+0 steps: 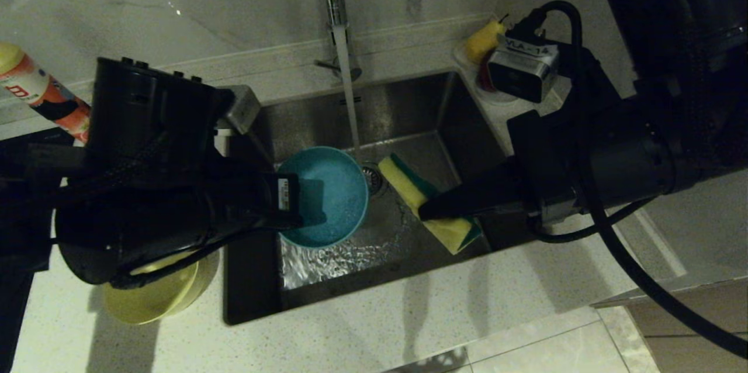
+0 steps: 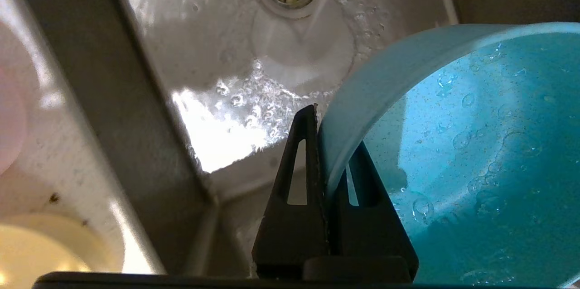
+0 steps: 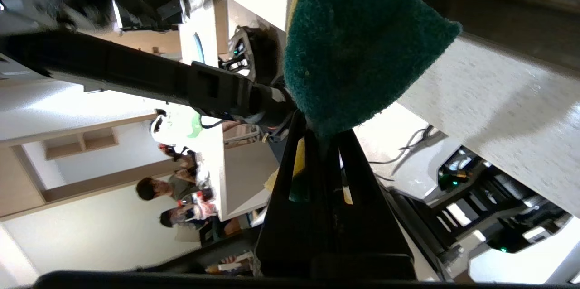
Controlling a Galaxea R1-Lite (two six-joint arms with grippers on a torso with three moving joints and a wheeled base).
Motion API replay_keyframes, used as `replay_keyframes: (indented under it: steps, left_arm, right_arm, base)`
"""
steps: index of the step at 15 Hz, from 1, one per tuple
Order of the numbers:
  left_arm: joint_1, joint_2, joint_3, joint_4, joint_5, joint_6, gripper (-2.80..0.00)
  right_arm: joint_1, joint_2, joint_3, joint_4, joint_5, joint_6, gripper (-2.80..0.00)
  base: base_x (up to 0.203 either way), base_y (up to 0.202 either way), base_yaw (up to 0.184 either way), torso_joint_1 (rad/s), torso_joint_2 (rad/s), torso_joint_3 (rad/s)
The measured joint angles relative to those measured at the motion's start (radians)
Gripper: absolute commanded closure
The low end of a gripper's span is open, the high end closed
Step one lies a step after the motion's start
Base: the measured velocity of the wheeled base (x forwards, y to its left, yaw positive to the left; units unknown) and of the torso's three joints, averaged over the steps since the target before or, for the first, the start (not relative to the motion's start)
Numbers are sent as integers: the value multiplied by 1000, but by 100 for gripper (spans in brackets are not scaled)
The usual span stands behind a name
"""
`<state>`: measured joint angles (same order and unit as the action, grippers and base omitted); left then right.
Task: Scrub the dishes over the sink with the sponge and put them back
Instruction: Wipe the bowl
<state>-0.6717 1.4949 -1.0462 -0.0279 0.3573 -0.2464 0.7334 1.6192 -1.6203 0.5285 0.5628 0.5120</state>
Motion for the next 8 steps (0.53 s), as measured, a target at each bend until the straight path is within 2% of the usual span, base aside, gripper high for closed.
replay_keyframes:
  steps: [4, 5, 8]
  left_arm:
    - [-50, 72, 9, -189, 186, 62, 0]
    - [-55, 83, 18, -249, 212, 90, 0]
    - [-78, 92, 69, -393, 221, 155, 0]
  right_arm:
    - [21, 49, -49, 0, -1, 5, 0]
    - [23, 64, -56, 1, -3, 6, 0]
    - [23, 108, -83, -2, -5, 7, 0]
  base:
    - [0, 0, 0, 0, 0, 0]
    - [0, 0, 0, 0, 0, 0]
    - [0, 0, 0, 0, 0, 0]
